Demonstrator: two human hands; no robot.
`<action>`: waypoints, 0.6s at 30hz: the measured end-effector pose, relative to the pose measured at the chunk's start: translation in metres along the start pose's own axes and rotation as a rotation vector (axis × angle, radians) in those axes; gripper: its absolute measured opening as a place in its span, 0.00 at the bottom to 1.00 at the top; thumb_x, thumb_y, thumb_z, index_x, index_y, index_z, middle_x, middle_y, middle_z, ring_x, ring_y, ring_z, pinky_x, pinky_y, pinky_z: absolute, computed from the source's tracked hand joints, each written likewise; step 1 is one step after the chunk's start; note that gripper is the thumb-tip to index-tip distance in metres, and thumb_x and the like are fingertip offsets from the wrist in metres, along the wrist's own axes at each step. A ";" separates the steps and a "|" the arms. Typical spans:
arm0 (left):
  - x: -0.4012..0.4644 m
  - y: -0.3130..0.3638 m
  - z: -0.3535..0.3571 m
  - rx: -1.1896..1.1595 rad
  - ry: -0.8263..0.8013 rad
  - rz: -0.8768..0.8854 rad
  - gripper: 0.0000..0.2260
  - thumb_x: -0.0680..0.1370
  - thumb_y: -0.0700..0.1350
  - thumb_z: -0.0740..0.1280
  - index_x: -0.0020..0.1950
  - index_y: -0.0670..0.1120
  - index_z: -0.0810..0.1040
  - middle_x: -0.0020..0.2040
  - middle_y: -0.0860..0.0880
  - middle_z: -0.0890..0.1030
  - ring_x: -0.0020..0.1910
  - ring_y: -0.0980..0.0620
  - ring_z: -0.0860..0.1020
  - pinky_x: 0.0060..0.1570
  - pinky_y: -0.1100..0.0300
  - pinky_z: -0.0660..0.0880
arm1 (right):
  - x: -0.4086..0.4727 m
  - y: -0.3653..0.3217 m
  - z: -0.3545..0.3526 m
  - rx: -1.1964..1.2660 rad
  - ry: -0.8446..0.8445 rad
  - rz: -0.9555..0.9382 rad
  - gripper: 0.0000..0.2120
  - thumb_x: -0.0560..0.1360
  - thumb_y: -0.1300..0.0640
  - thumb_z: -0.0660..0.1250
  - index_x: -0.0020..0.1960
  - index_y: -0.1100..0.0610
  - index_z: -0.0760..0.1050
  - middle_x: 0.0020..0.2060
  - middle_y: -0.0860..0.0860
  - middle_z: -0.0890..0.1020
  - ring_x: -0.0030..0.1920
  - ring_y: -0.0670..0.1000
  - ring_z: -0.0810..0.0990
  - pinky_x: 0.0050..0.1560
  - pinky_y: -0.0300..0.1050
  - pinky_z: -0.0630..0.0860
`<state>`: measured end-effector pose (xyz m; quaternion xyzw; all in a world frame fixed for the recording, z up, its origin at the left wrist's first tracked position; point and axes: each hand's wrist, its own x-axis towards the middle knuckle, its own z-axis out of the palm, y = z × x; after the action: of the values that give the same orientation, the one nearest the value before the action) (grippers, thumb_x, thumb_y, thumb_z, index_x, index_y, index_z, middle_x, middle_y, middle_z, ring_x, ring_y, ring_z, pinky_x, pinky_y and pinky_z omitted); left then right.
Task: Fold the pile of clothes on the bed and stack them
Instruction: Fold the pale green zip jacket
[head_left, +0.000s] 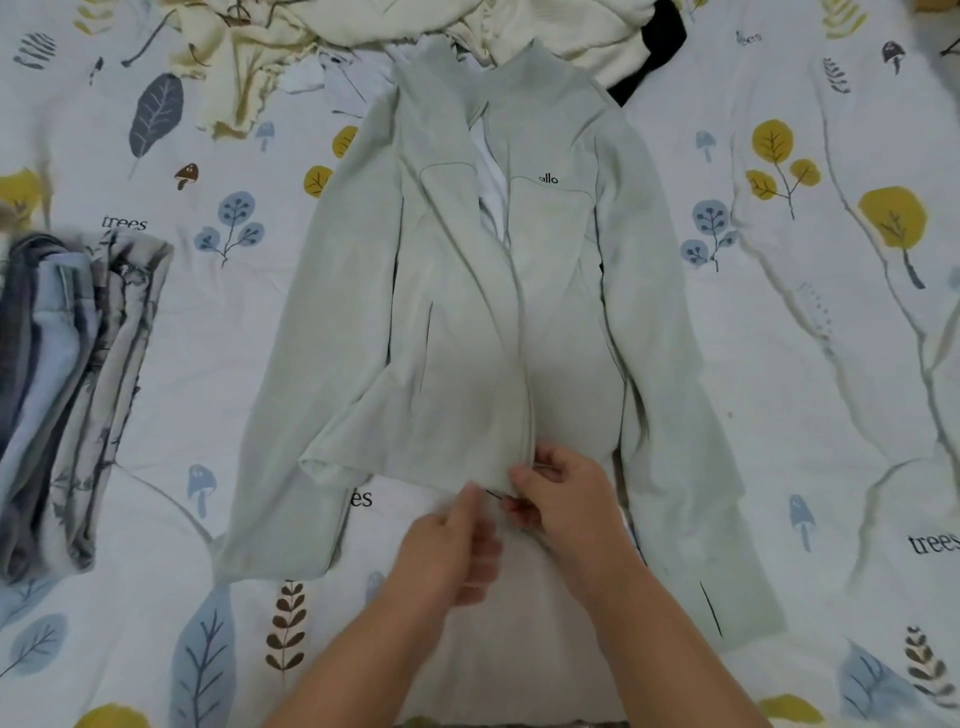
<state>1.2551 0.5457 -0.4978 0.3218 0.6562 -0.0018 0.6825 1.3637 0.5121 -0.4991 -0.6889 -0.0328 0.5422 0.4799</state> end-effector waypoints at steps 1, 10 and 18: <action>0.001 0.001 0.009 -0.201 -0.060 -0.023 0.18 0.79 0.53 0.59 0.40 0.41 0.78 0.36 0.44 0.80 0.30 0.52 0.76 0.32 0.62 0.72 | -0.001 0.000 -0.002 -0.003 -0.016 -0.006 0.06 0.75 0.68 0.64 0.47 0.61 0.78 0.38 0.58 0.84 0.33 0.50 0.81 0.36 0.42 0.78; 0.016 0.009 0.012 -0.615 0.033 0.199 0.05 0.74 0.37 0.68 0.48 0.37 0.74 0.40 0.39 0.77 0.36 0.48 0.77 0.35 0.62 0.80 | -0.008 0.023 -0.031 -0.563 0.297 0.020 0.15 0.74 0.56 0.66 0.35 0.67 0.77 0.31 0.59 0.79 0.32 0.52 0.72 0.35 0.43 0.66; 0.017 -0.001 0.002 -0.482 0.041 0.289 0.20 0.69 0.28 0.69 0.24 0.47 0.70 0.22 0.51 0.69 0.23 0.54 0.76 0.28 0.64 0.77 | -0.002 0.029 -0.014 -0.162 0.295 0.211 0.14 0.69 0.62 0.72 0.28 0.64 0.72 0.22 0.55 0.73 0.24 0.51 0.68 0.29 0.42 0.65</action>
<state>1.2585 0.5513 -0.5137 0.2403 0.5988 0.2583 0.7190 1.3599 0.4870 -0.5188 -0.7969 0.0669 0.4783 0.3628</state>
